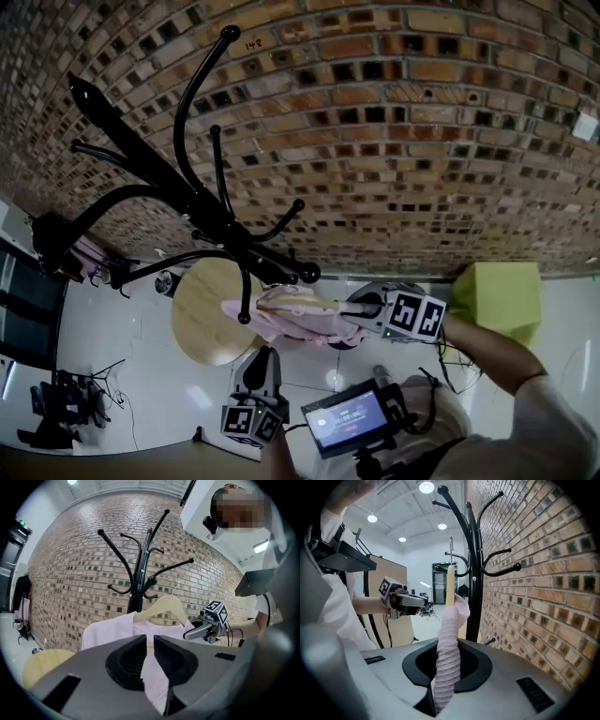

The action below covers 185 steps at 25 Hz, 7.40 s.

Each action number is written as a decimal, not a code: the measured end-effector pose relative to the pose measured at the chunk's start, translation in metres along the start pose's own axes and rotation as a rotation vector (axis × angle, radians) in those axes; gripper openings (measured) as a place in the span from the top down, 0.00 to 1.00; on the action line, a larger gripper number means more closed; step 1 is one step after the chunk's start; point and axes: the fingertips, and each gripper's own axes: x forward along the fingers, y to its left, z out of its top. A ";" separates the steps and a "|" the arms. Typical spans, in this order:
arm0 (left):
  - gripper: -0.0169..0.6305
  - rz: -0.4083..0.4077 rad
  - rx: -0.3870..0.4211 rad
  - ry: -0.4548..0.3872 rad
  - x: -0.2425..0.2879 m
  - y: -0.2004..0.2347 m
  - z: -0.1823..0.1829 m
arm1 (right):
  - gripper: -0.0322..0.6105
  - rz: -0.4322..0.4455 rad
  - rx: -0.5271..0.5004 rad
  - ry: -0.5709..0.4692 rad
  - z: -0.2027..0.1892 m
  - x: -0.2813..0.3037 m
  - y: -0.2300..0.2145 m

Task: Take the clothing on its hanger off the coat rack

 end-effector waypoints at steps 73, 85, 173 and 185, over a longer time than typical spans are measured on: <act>0.90 -1.320 0.340 0.174 -0.074 -0.615 -0.064 | 0.92 -1.310 0.614 -0.058 -0.153 -0.518 0.465; 0.90 -1.458 0.376 0.192 -0.143 -0.748 -0.115 | 0.92 -1.483 0.664 -0.090 -0.201 -0.599 0.585; 0.90 -1.411 0.377 0.162 0.161 -0.852 -0.092 | 0.92 -1.537 0.630 -0.109 -0.275 -0.783 0.324; 0.90 -1.229 0.334 0.160 0.199 -0.814 -0.072 | 0.92 -1.368 0.591 -0.087 -0.266 -0.793 0.256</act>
